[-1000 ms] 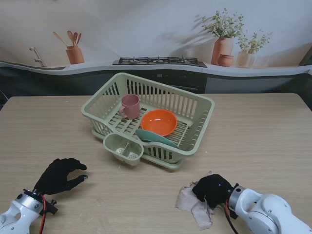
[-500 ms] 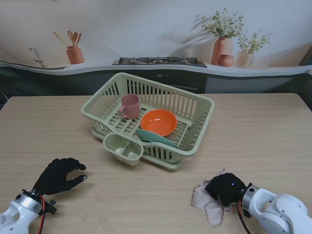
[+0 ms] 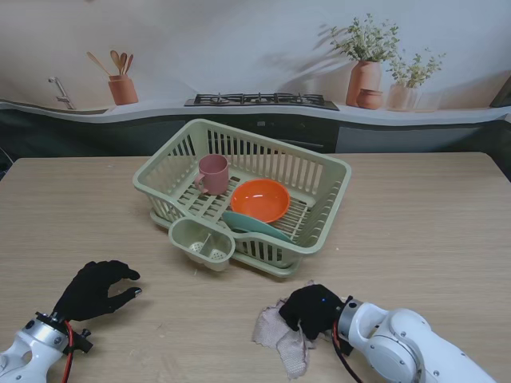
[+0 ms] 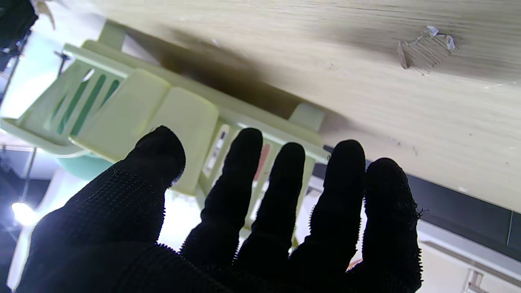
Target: Clear dishes and wipe the table
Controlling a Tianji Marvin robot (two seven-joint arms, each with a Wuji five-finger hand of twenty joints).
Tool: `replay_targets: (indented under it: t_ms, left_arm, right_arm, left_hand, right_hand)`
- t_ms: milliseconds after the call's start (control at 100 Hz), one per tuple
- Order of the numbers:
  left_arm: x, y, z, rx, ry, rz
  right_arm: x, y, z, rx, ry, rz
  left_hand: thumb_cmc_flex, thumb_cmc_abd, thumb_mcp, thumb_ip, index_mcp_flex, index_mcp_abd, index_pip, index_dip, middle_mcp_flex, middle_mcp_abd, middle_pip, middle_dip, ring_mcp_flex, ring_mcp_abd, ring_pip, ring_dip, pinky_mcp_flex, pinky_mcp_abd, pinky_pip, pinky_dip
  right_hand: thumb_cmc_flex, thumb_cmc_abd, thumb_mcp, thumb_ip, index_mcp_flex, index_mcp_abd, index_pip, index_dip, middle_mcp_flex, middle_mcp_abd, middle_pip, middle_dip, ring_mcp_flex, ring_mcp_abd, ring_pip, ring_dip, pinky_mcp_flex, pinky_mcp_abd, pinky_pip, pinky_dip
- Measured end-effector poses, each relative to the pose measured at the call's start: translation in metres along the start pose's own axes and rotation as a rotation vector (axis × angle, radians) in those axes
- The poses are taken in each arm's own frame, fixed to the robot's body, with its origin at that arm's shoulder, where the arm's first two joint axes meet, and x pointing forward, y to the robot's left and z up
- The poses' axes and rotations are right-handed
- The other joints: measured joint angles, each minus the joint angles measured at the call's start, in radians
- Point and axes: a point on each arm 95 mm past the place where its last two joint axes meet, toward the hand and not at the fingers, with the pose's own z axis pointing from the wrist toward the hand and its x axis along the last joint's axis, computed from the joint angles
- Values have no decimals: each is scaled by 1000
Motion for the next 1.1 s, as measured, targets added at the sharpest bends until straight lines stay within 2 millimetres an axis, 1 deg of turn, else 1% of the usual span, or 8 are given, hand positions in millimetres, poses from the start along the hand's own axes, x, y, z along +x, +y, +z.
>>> replay_targets:
  t_ms: [130, 250, 420, 660, 790, 910, 1100]
  left_arm:
    - [0, 1, 0, -2, -2, -2]
    - [0, 1, -1, 0, -3, -2]
    - [0, 0, -1, 7, -2, 0]
    - [0, 0, -1, 9, 0, 1]
    - [-1, 0, -1, 8, 0, 0]
    - [0, 0, -1, 7, 0, -2]
    - [0, 0, -1, 7, 0, 0]
  right_arm:
    - [3, 2, 6, -6, 14, 3]
    - [-3, 2, 1, -5, 13, -12]
    - [-26, -2, -29, 4, -46, -75]
    - [-62, -9, -79, 40, -140, -167]
    - [-76, -15, -101, 46, -200, -196]
    - [-84, -18, -111, 56, -233, -196]
    - [-88, -19, -114, 56, -243, -212]
  left_hand:
    - [0, 0, 0, 0, 0, 0, 0, 0, 0, 0, 0, 0, 0, 0, 0, 0, 0, 0, 0, 0]
    - [0, 9, -1, 0, 0, 0, 0, 0, 0, 0, 0, 0, 0, 0, 0, 0, 0, 0, 0, 0]
    - [0, 9, -2, 0, 0, 0, 9, 0, 0, 0, 0, 0, 0, 0, 0, 0, -2, 0, 0, 0]
    - [0, 9, -25, 0, 0, 0, 10, 0, 0, 0, 0, 0, 0, 0, 0, 0, -5, 0, 0, 0]
    - [0, 9, -25, 0, 0, 0, 11, 0, 0, 0, 0, 0, 0, 0, 0, 0, -5, 0, 0, 0]
    - [0, 9, -25, 0, 0, 0, 11, 0, 0, 0, 0, 0, 0, 0, 0, 0, -5, 0, 0, 0]
    - [0, 9, -25, 0, 0, 0, 11, 0, 0, 0, 0, 0, 0, 0, 0, 0, -6, -1, 0, 0]
  right_hand:
    - [-1, 1, -5, 0, 0, 4, -14, -6, 0, 0, -10, -2, 0, 0, 0, 0, 0, 0, 0, 0]
    - [-7, 3, -10, -1, 0, 5, -31, -15, 0, -3, -28, -18, 0, 0, 0, -1, 0, 0, 0, 0]
    - [-7, 4, -11, -1, 0, 5, -11, -14, 1, -3, -34, -30, 0, 0, 0, -2, 0, 0, 0, -1]
    - [-5, 4, -10, -1, 0, -2, 8, -5, 1, -3, -36, -31, 0, 0, 0, -2, 0, 0, 0, -1]
    - [-5, 4, -9, -1, 0, -2, 12, 0, 1, -3, -36, -31, 0, 0, 0, -2, 0, 0, 0, -1]
    - [-3, 4, -7, -1, -1, -3, 29, 2, 1, -3, -36, -31, 0, 0, 0, -2, 0, 0, 0, -1]
    - [0, 2, -6, -1, -2, -16, 56, 22, 1, -3, -36, -31, 0, 0, 0, -2, 0, 0, 0, -2]
